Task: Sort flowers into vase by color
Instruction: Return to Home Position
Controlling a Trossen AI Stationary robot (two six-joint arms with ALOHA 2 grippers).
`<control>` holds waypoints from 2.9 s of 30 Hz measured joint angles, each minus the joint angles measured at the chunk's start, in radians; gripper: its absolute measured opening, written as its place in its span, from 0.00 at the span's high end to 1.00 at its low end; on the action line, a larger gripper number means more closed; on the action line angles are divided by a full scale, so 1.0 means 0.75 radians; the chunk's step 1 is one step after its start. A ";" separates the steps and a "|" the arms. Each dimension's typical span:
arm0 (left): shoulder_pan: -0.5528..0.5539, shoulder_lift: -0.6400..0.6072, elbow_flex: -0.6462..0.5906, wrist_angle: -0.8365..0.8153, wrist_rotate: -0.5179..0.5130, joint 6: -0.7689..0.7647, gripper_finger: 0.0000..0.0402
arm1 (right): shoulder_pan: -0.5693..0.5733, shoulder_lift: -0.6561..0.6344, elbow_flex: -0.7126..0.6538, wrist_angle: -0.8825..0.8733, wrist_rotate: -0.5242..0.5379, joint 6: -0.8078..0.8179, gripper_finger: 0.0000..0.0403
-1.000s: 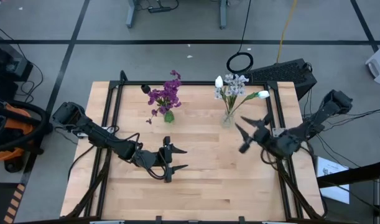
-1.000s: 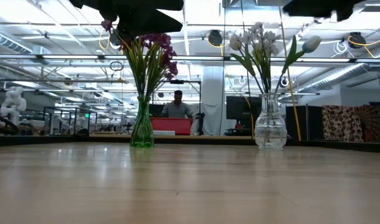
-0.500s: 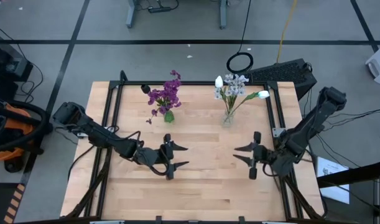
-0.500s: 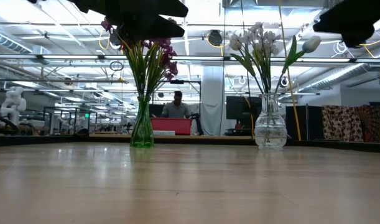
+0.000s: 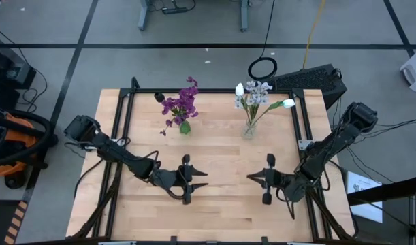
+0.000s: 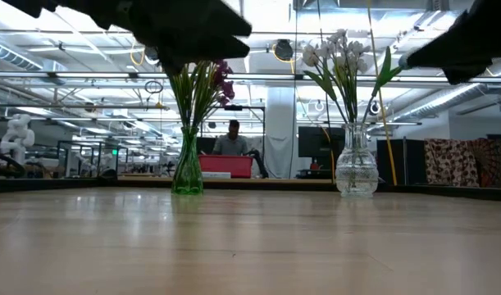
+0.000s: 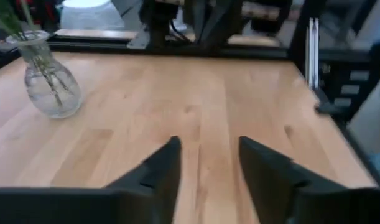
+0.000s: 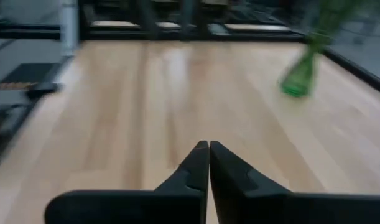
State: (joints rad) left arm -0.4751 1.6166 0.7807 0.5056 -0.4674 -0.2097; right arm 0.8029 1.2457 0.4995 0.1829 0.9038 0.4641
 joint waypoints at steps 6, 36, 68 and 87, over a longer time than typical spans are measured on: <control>-0.087 -0.037 -0.010 -0.142 0.001 0.107 0.92 | -0.017 -0.044 0.001 0.021 -0.197 -0.221 1.00; 0.058 -0.154 -0.969 1.247 0.326 0.149 1.00 | -0.176 -0.216 -0.533 0.695 -0.523 -0.361 1.00; 0.319 -0.430 -1.036 1.069 0.652 0.254 1.00 | -0.216 -0.604 -0.647 0.475 -0.549 -0.285 1.00; 0.475 -0.868 -1.035 0.515 0.779 0.263 1.00 | -0.232 -0.695 -0.647 0.457 -0.509 -0.388 1.00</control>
State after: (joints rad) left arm -0.1190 0.9653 0.0044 0.8920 0.1169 -0.0124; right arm 0.6288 0.7243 0.0139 0.5256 0.5220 0.1735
